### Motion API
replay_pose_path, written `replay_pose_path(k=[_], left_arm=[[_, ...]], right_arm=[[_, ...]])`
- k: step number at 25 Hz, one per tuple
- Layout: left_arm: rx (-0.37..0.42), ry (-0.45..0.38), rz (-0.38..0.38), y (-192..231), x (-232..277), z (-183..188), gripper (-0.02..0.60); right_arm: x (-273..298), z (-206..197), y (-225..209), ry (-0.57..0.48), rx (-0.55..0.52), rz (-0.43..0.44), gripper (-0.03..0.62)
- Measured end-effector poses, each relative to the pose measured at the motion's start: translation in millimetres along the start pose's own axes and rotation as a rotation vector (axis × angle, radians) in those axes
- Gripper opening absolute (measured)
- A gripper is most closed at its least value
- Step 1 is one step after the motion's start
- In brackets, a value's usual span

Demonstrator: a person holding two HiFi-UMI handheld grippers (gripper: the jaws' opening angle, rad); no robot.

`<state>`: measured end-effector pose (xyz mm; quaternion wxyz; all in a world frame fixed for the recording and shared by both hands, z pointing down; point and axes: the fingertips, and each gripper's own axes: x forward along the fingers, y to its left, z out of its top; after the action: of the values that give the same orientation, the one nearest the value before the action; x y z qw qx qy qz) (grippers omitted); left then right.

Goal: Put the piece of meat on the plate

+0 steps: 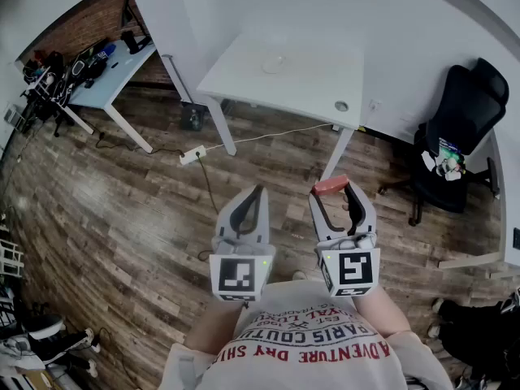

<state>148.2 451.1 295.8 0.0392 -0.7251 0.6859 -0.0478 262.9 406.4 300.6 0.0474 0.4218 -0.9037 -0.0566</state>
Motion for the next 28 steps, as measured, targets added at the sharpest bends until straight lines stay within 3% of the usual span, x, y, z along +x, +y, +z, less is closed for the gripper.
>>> replay_pose_path(k=[21, 28], left_arm=[[-0.013, 0.025, 0.028, -37.0, 60.8, -9.1, 0.008], [-0.044, 0.071, 0.05, -41.0, 84.9, -27.3, 0.008]], right_arm=[[16.7, -24.2, -72.1, 0.018, 0.054, 0.033, 0.276], [39.4, -46.8, -86.4, 0.069, 0.063, 0.093, 0.276]])
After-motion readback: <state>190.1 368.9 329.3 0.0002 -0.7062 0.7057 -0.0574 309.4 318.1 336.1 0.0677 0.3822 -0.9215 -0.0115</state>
